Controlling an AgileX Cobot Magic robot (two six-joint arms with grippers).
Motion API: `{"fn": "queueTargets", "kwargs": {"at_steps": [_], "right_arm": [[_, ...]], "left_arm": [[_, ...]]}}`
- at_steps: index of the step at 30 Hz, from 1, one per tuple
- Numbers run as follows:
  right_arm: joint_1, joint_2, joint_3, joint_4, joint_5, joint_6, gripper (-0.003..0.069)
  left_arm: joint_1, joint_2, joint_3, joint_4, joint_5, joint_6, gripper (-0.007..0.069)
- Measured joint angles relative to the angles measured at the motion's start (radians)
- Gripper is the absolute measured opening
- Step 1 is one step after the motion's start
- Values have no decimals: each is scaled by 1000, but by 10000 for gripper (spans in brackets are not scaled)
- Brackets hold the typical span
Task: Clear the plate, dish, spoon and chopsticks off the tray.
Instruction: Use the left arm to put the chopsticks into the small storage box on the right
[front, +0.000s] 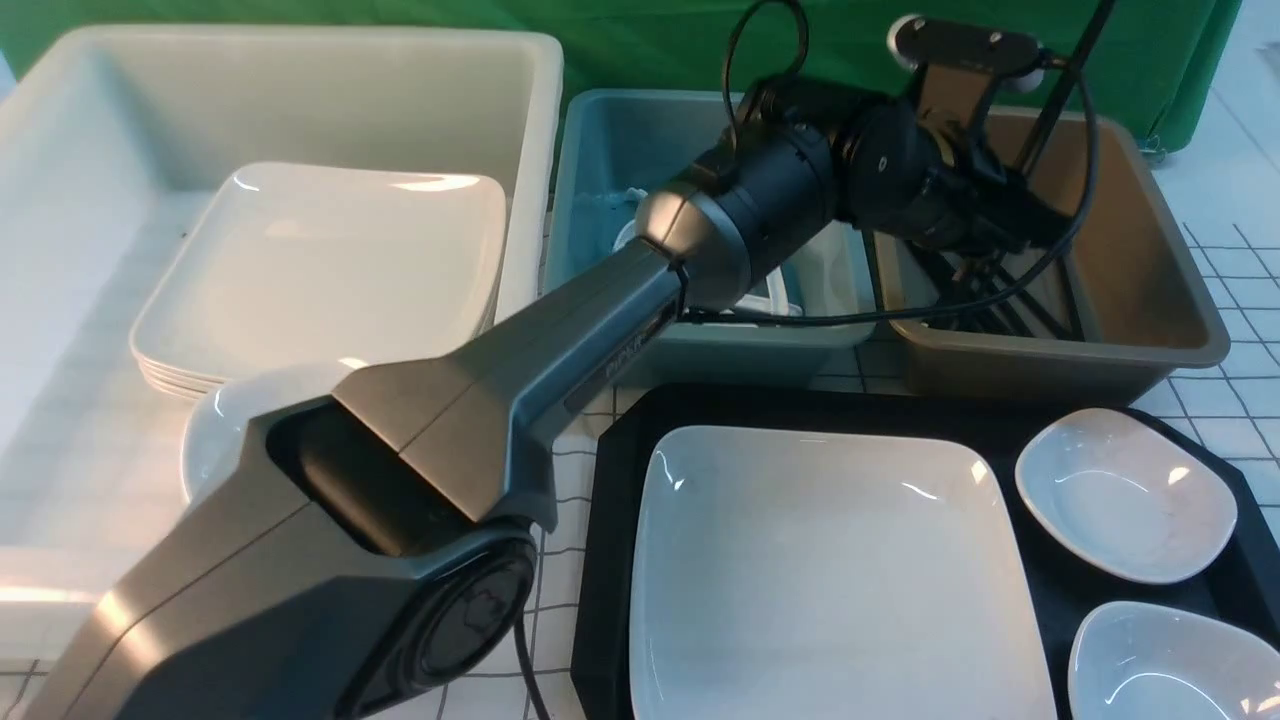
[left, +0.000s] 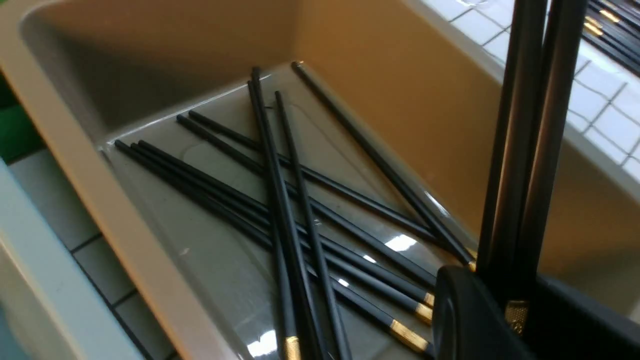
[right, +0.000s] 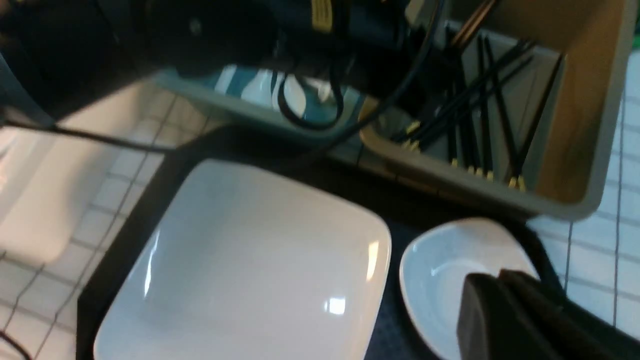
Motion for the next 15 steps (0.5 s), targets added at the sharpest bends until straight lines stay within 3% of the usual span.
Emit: {"fn": "queueTargets", "kwargs": {"at_steps": [6, 15], "right_arm": [[0, -18, 54, -22, -126, -7, 6], [0, -17, 80, -31, -152, -8, 4]], "left_arm": [[0, 25, -2, 20, -34, -1, 89], [0, 53, -2, 79, -10, -10, 114]]}}
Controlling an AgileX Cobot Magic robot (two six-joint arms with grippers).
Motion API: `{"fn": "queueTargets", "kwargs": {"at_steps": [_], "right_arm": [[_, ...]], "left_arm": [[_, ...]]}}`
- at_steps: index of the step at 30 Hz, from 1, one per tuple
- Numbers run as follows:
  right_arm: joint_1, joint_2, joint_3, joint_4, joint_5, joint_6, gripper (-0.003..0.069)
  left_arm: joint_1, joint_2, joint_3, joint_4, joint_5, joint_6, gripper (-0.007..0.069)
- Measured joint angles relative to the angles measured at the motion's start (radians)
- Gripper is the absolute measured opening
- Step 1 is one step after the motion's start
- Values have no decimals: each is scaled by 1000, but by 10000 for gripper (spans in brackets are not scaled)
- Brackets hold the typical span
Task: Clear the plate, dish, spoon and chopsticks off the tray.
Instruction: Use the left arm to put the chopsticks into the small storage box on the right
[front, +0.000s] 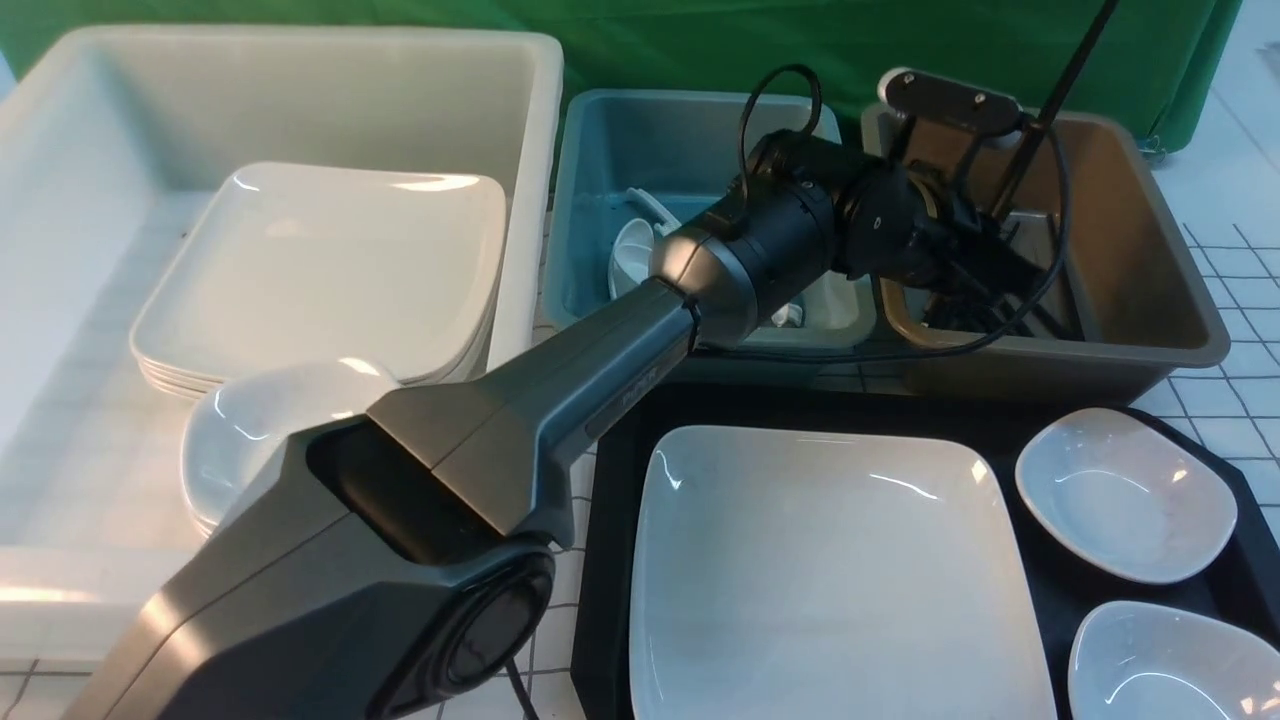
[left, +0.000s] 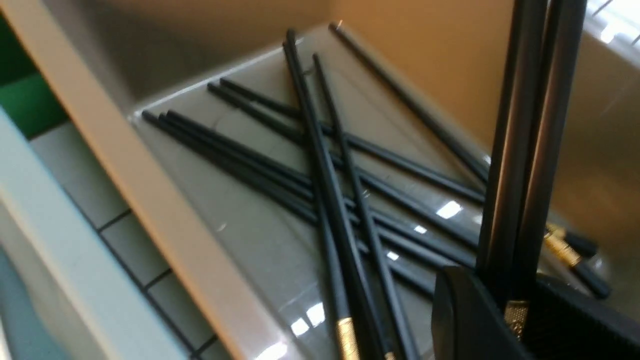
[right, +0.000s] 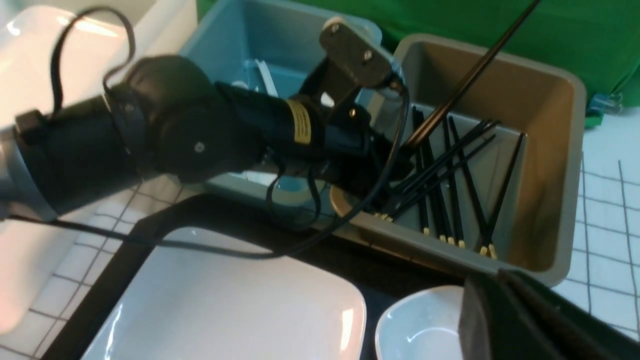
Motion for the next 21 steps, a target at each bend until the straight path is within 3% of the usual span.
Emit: {"fn": "queueTargets", "kwargs": {"at_steps": [9, 12, 14, 15, 16, 17, 19, 21], "right_arm": [[0, -9, 0, -12, -17, -2, 9], [0, -15, 0, -17, -17, -3, 9], [0, -23, 0, -20, -17, -3, 11], [0, -36, 0, -22, -16, -3, 15], [0, -39, 0, -23, -14, -3, 16], [0, -40, 0, -24, -14, -3, 17], [0, -50, 0, -24, 7, -3, 16], [0, -51, 0, -25, 44, -3, 17]], "left_arm": [[0, -22, 0, 9, 151, -29, 390], [1, -75, 0, -20, 270, -45, 412], [1, -111, 0, -55, 342, -42, 391], [0, -166, 0, -110, 457, -6, 302], [-2, -186, -1, -122, 503, 17, 267], [-4, -190, -1, -125, 513, 17, 254], [-19, -238, -1, -145, 579, 60, 95], [-32, -259, -1, -155, 592, 66, 27]]}}
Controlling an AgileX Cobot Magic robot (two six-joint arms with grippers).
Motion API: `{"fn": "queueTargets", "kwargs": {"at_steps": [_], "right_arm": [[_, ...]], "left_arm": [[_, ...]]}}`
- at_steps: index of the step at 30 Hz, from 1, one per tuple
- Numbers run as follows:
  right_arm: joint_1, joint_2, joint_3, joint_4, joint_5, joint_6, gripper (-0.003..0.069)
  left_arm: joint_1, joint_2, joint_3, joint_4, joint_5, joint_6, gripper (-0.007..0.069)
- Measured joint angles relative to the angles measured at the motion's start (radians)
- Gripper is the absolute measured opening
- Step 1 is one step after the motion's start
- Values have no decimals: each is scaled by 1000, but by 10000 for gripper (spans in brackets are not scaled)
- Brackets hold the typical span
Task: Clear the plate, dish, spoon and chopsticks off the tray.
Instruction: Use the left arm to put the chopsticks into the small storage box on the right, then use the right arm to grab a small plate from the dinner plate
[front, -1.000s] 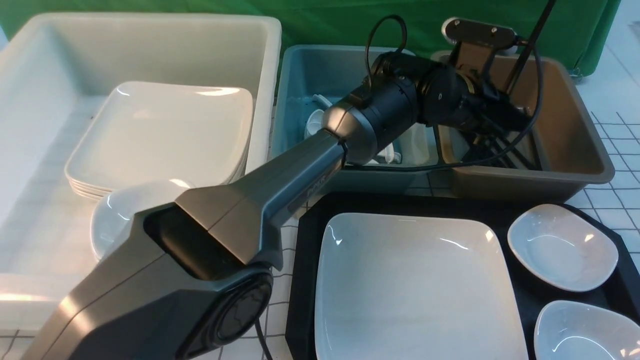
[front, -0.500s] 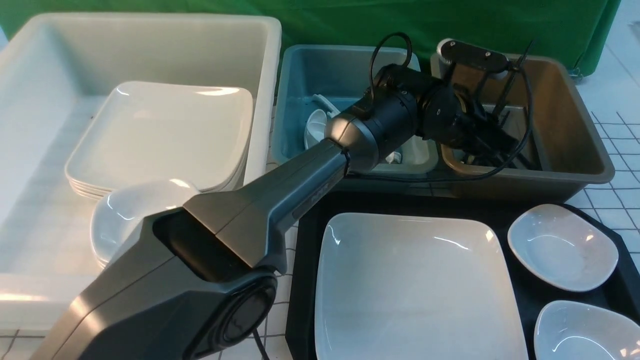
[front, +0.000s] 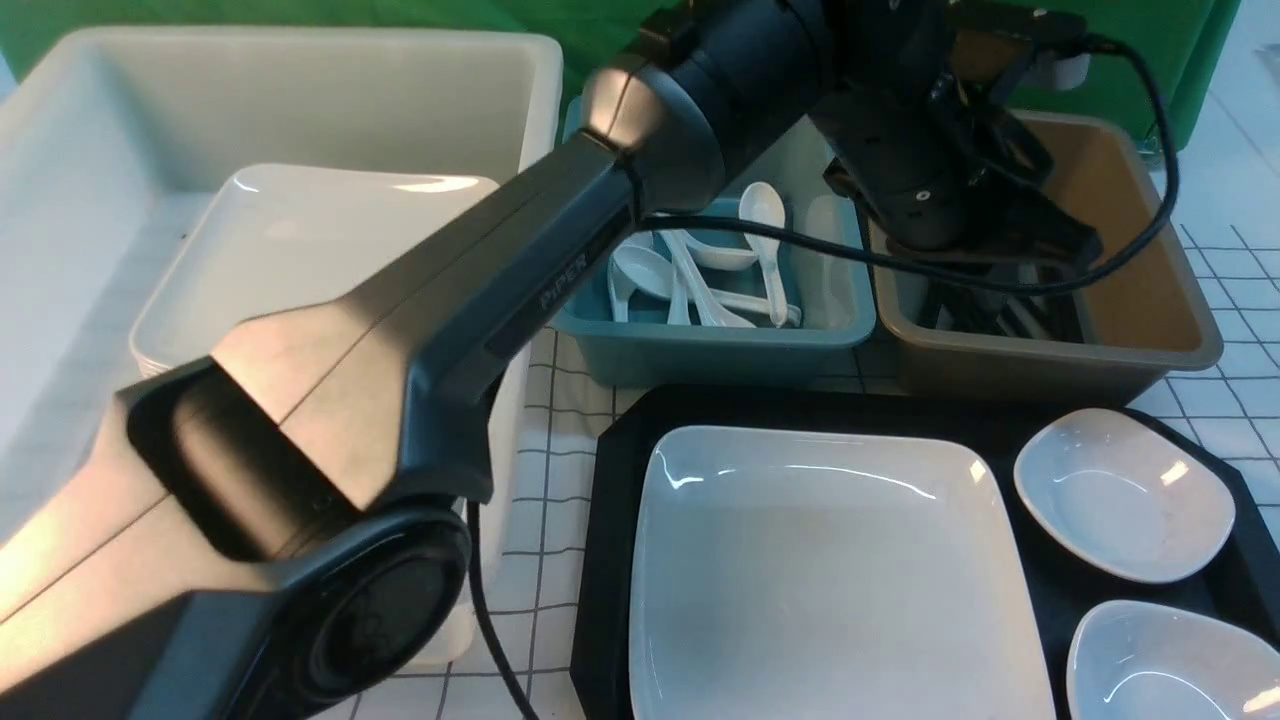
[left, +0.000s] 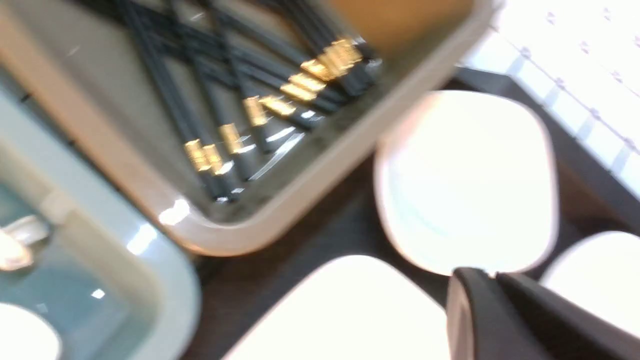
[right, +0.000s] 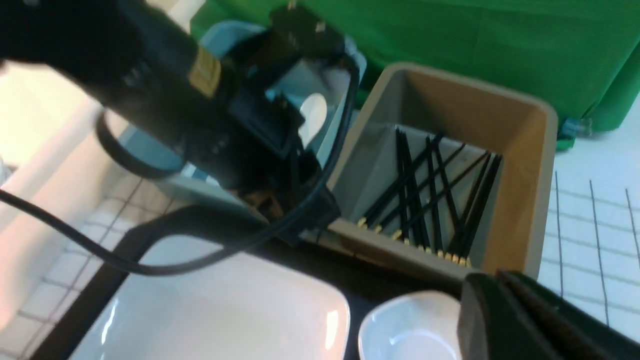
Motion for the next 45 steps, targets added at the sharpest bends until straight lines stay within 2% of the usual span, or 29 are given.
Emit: {"fn": "queueTargets", "kwargs": {"at_steps": [4, 15, 20, 22, 24, 27, 30, 35, 37, 39, 40, 41, 43, 45], "right_arm": [[0, 0, 0, -1, 62, 0, 18], [0, 0, 0, -3, 299, -30, 19], [0, 0, 0, -2, 308, -23, 19], [0, -1, 0, -3, 310, -23, 19], [0, -4, 0, -4, 310, -22, 19], [0, -10, 0, -31, 312, -13, 19], [0, -10, 0, -46, 313, 7, 19], [0, -9, 38, -48, 311, 23, 29], [0, -3, 84, -45, 311, 18, 56], [0, 19, 144, -37, 312, -3, 113], [0, 46, 182, -34, 314, -16, 165], [0, 46, 189, -34, 314, -20, 174], [0, 101, 263, -32, 313, -46, 325], [0, 136, 308, -27, 310, -69, 435]], "left_arm": [[-15, -27, 46, -29, 5, -1, -5], [-46, -311, 607, -65, -7, 42, -11], [-101, -307, 682, -99, -122, 109, -8], [-145, -288, 687, -87, -202, 115, 12], [-160, -282, 688, -76, -215, 115, 24], [-189, -273, 689, -41, -230, 116, 84], [-189, -276, 689, -30, -222, 116, 114], [-162, -340, 689, 128, -50, 83, 113], [-135, -383, 689, 162, -14, 71, 94], [-104, -438, 689, 165, -1, 70, 57], [-89, -470, 689, 151, 2, 71, 34], [-87, -476, 689, 151, 2, 73, 34], [-77, -540, 700, 107, 4, 87, 6], [-77, -592, 734, 64, 5, 111, -1]]}}
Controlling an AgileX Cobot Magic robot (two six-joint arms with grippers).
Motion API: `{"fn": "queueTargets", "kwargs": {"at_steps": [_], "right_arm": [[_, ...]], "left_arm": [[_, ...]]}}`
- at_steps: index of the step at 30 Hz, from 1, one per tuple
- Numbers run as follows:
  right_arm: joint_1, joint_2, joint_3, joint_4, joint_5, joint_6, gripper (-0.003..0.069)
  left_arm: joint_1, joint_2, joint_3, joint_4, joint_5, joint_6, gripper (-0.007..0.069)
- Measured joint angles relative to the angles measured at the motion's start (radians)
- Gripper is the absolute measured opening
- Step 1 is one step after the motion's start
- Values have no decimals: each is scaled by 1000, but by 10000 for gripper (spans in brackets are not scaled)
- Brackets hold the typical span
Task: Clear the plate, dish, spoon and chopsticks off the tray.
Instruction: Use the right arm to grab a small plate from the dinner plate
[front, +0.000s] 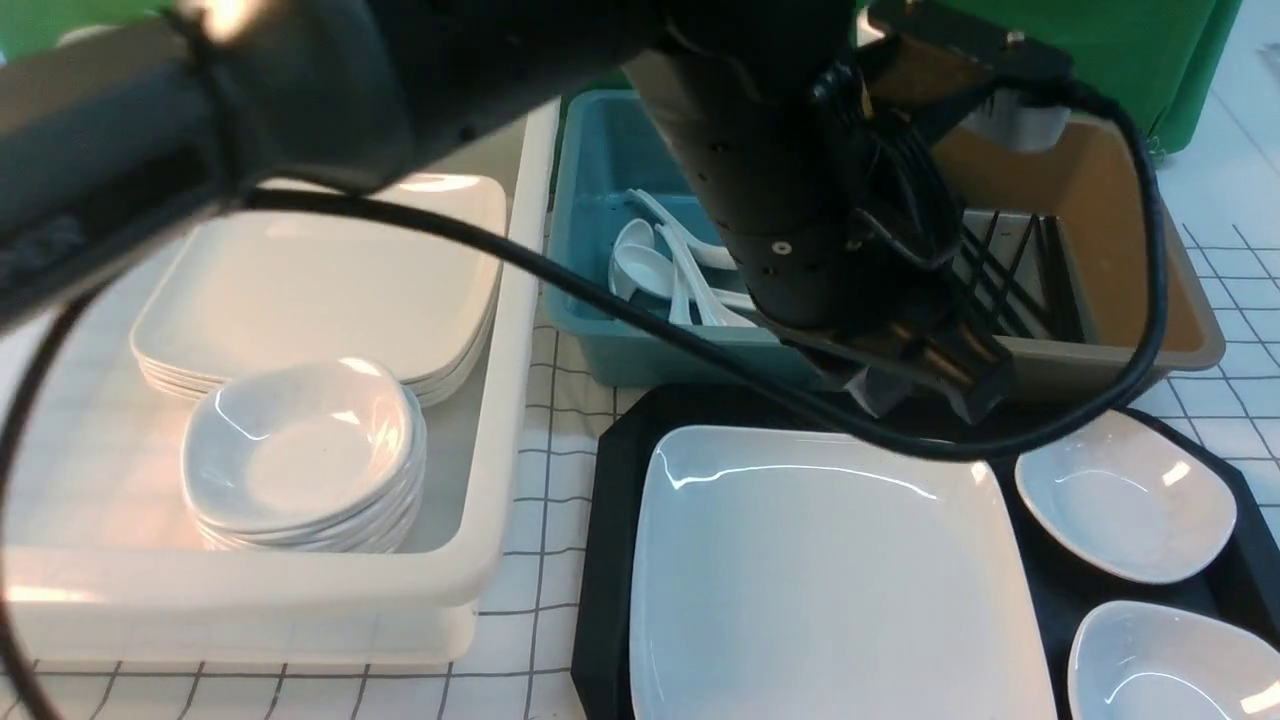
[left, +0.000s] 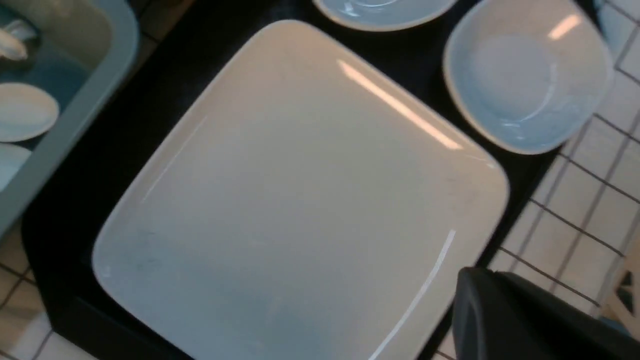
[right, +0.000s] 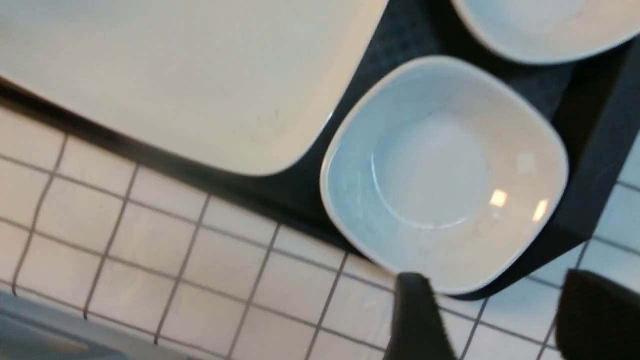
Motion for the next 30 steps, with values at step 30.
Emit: {"fn": "queueTargets", "kwargs": {"at_steps": [30], "right_arm": [[275, 444, 204, -123, -370, 148, 538]], "left_arm": [[-10, -271, 683, -386, -360, 391, -3]]}}
